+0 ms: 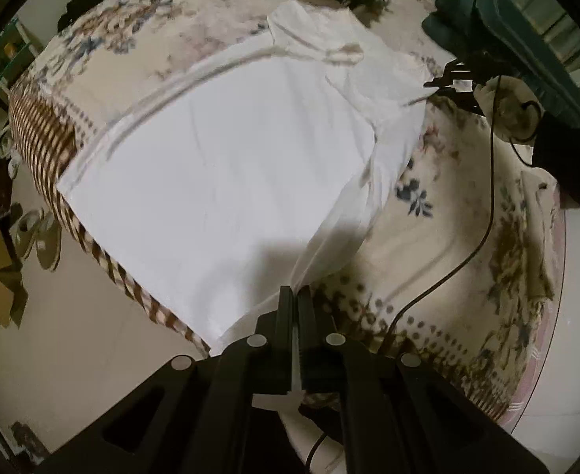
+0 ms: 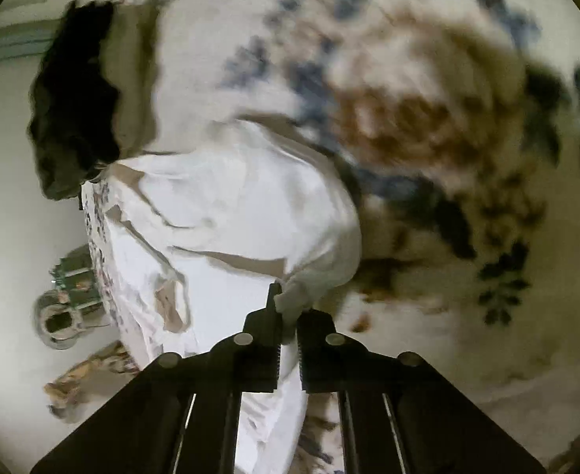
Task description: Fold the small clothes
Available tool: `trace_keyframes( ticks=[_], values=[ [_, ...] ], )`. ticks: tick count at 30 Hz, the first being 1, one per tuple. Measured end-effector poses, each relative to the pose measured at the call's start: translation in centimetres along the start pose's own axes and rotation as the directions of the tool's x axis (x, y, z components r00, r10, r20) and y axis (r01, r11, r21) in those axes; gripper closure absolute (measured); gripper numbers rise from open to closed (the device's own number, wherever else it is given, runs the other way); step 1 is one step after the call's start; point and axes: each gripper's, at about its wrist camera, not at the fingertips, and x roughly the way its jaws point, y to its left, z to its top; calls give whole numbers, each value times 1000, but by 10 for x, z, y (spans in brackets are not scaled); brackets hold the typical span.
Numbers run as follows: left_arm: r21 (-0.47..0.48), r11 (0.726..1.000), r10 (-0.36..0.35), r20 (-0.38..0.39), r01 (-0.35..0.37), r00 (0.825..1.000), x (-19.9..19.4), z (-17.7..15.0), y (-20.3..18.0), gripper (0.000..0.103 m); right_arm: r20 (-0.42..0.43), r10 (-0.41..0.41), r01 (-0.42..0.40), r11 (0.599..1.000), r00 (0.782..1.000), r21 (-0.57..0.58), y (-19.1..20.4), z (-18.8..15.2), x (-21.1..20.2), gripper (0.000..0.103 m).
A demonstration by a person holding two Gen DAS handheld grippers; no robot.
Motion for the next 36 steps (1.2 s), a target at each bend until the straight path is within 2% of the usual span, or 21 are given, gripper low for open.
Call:
trace_keyframes(
  ticks=[5,6,10,15,19,24,27,28,29,30,32,35,36],
  values=[
    [-18,998,-54,38,55,998,-16,21,37,103,71,-62,68,994,996,-91,76,-1,-35,98],
    [-27,998,-61,52,63,997,-21,28,50,103,87,-76,86,991,993,-108,102,1,-40,98],
    [-52,997,-55,95,60,994,-33,55,101,103,116,-134,151,978,984,-146,172,8,-34,98],
    [-114,991,-54,100,65,994,-20,87,177,103,140,-226,247,956,964,-156,253,17,14,98],
    [-161,983,-83,62,92,995,17,107,231,103,148,-338,360,918,929,-166,296,27,79,98],
    [-161,982,-94,14,95,996,69,122,279,102,155,-460,482,859,874,-174,314,37,144,98],
    [-166,982,-95,-45,86,995,99,127,297,98,130,-489,505,850,863,-153,309,44,165,94],
    [-176,979,-113,-69,100,991,107,127,304,98,117,-478,491,858,871,-149,307,44,167,90],
    [-189,977,-120,-94,100,988,112,127,310,98,97,-455,465,874,885,-143,304,44,166,75],
    [-206,972,-134,-105,111,985,114,127,315,98,71,-421,427,895,904,-129,299,42,163,56],
    [-254,958,-167,-114,134,979,111,126,326,98,50,-341,345,934,939,-93,289,32,147,39],
    [-305,941,-190,-125,144,974,101,128,338,93,43,-274,276,958,961,-79,269,5,115,38],
    [-316,937,-195,-119,149,973,98,130,339,89,41,-255,258,963,966,-75,261,-7,103,37]
  ],
)
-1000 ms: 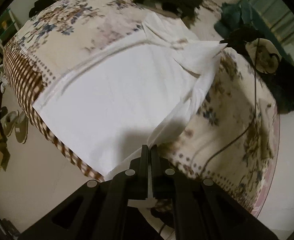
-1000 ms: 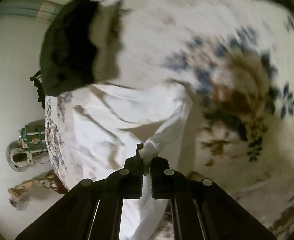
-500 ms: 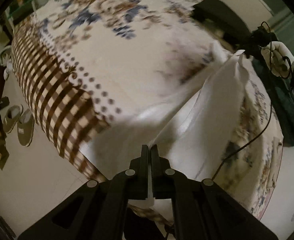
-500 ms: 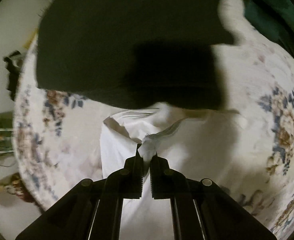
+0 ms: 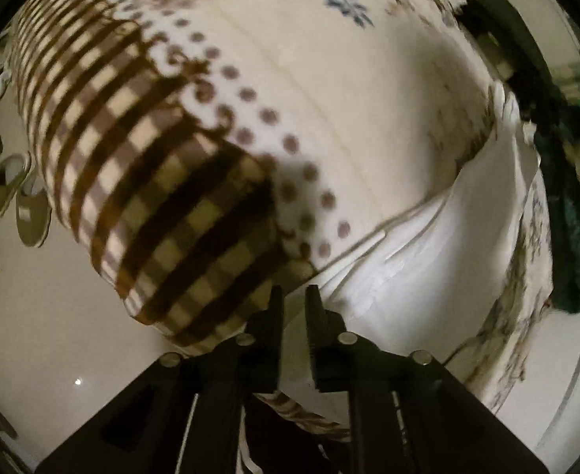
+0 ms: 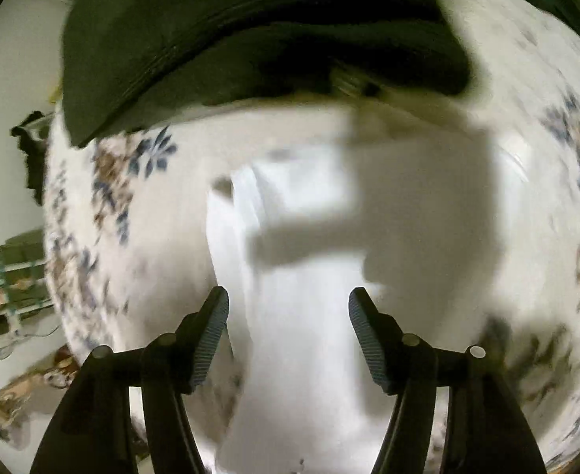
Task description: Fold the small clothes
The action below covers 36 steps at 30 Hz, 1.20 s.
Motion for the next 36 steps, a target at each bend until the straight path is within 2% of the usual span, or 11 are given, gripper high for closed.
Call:
trace_keyframes(
  ticks=[4,8,11,17,21,26,27,28,30,32,36],
  values=[
    [-48,998,-34,27,35,999,-11,17,-8,45,-3,39,-39,998,999,46,-54,-48,-25,34],
    [-38,995,-89,45,91,995,-6,54,-47,44,4,66,-66,995,998,75,-111,-78,-31,26],
    [54,990,-136,70,132,988,-3,95,-110,44,8,102,-102,989,995,105,-137,-83,-21,25],
    [254,949,-211,75,186,975,22,180,-240,44,78,133,-143,981,988,129,-163,-52,-17,25],
    [402,897,-231,66,186,971,64,225,-320,44,127,132,-152,975,983,160,-167,-22,-12,25],
    [603,784,-205,24,150,978,113,244,-387,47,153,112,-145,964,982,222,-169,2,-6,25],
    [640,759,-174,14,125,985,123,245,-396,66,154,104,-139,962,983,236,-170,4,-4,25],
    [671,735,-141,2,103,990,134,246,-403,101,156,102,-139,958,982,251,-171,5,-3,25],
    [707,701,-120,-11,93,993,143,248,-406,103,160,98,-139,953,982,269,-169,8,1,25],
    [716,688,-175,8,116,985,130,251,-400,103,168,92,-137,950,981,282,-169,10,3,25],
    [665,725,-261,21,181,965,98,277,-377,103,197,110,-166,941,974,296,-168,14,5,25]
  ],
)
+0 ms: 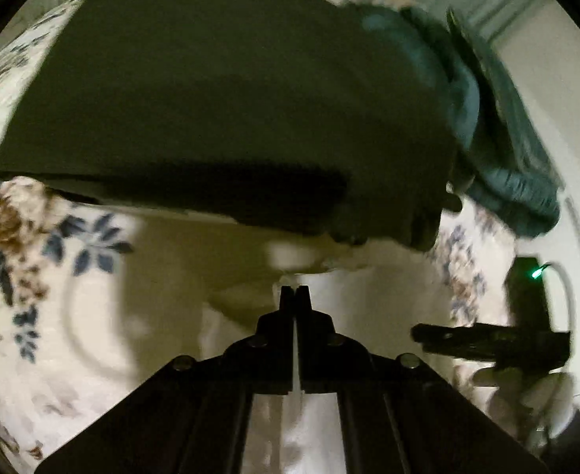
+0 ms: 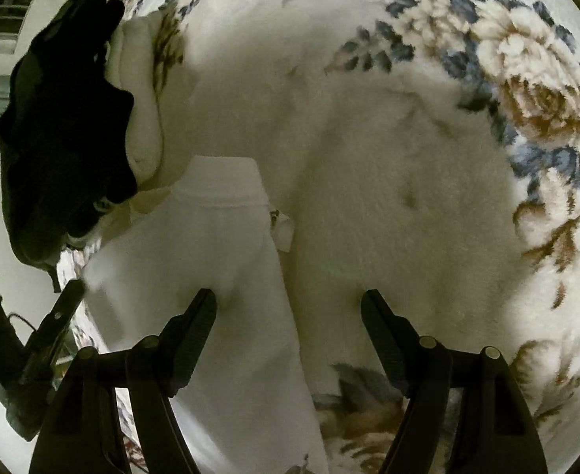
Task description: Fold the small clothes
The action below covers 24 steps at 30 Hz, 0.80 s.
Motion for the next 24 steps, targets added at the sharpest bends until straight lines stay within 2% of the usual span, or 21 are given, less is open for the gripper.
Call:
trace_keyframes(
  ticks=[3,5,8,9,11,12,13,16,18,22,23,24],
  values=[
    [-18,1000,25,4,-25,1000,-1,2,22,103,6,30,-30,1000,1000,6,-1,2,3,25],
    [-64,997,35,-4,-35,999,2,4,44,103,9,33,-33,999,999,12,1,4,5,25],
    [-196,978,-77,-45,66,996,3,3,74,102,10,67,-68,998,998,10,4,6,8,25],
    [-242,964,-126,-56,109,990,1,0,82,97,9,87,-87,996,996,5,4,6,8,25],
    [-263,953,-171,-63,149,983,1,-8,85,61,1,116,-116,993,993,-4,5,7,11,25],
    [-269,950,-180,-68,156,981,2,-14,88,31,-4,126,-126,992,992,-9,5,7,12,25],
    [-278,945,-196,-67,170,978,5,-21,88,30,-9,135,-136,991,991,-17,7,9,15,25],
    [-326,919,-277,-128,223,952,28,-31,93,30,-38,182,-183,983,983,-32,11,17,25,25],
    [-304,922,-291,-139,239,947,38,-32,86,30,-61,225,-227,973,973,-40,15,25,33,25],
    [-183,963,-228,-148,200,962,47,-28,62,32,-74,267,-271,962,961,-44,21,39,44,28],
    [-151,971,-207,-147,185,967,47,-27,58,34,-69,275,-279,959,959,-44,22,41,45,42],
    [-110,979,-189,-146,174,971,47,-27,52,58,-63,272,-275,960,960,-51,24,42,44,61]
  ],
)
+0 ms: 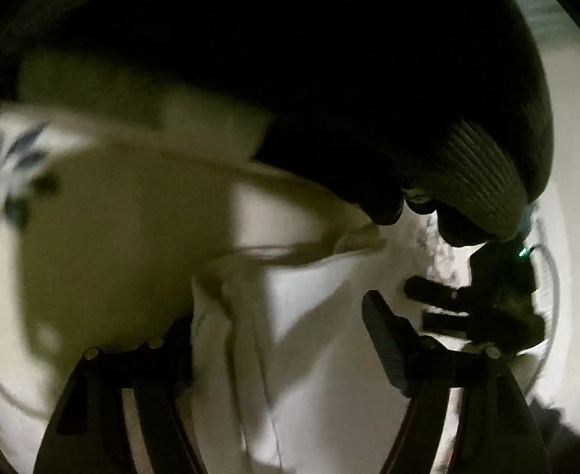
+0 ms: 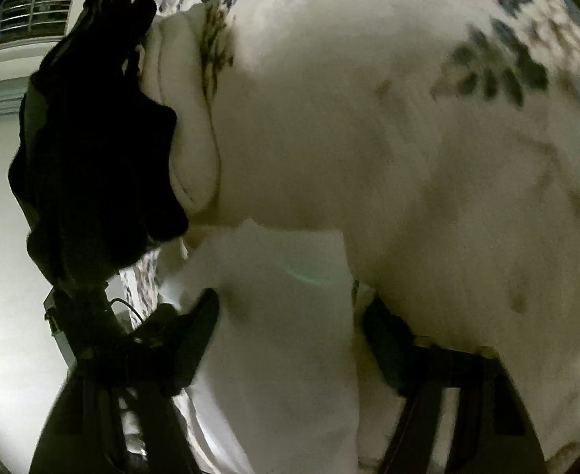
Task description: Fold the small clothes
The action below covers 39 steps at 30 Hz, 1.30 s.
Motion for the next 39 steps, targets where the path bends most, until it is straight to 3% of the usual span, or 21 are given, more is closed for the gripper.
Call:
trace_keyframes(
  ticks=[1,3,9,17,21,23,25,27,30,32,35,39],
  values=[
    [19,1000,4,-9,-3,1000,1,0,-3,95,6,-16,16,1000,1000,-11,3,1,0,69],
    [46,999,9,-23,-8,1000,-1,-4,-7,96,19,-34,35,998,999,-43,12,0,-1,96],
    [101,994,22,62,-28,998,-42,-17,-20,96,68,-21,28,993,997,-114,45,-23,-16,97],
    [178,983,11,156,-39,988,-103,-76,-44,95,117,83,-59,979,990,-195,76,-101,-64,97],
    [131,991,-27,129,10,991,-136,-126,-45,91,106,108,-82,972,988,-222,70,-165,-85,97],
    [85,996,-39,87,31,995,-145,-153,-38,80,84,89,-69,972,992,-223,46,-206,-96,94],
    [39,999,-37,40,36,999,-148,-181,-38,55,15,65,-61,978,998,-201,20,-252,-91,86],
    [-25,999,-27,-13,27,1000,-154,-213,-24,41,-47,33,-41,984,998,-173,2,-282,-82,62],
    [-120,993,5,-85,-15,996,-156,-249,-9,41,-161,7,-29,991,987,-132,-21,-319,-72,47],
    [-164,985,30,-102,-47,994,-163,-261,-4,41,-209,10,-35,993,978,-114,-33,-333,-71,47],
    [-203,977,51,-76,-65,996,-171,-256,6,41,-187,7,-20,997,982,-70,-46,-335,-81,46],
    [-193,980,53,-17,-55,998,-161,-228,6,41,-88,14,-9,998,996,54,-62,-315,-92,46]
  ],
)
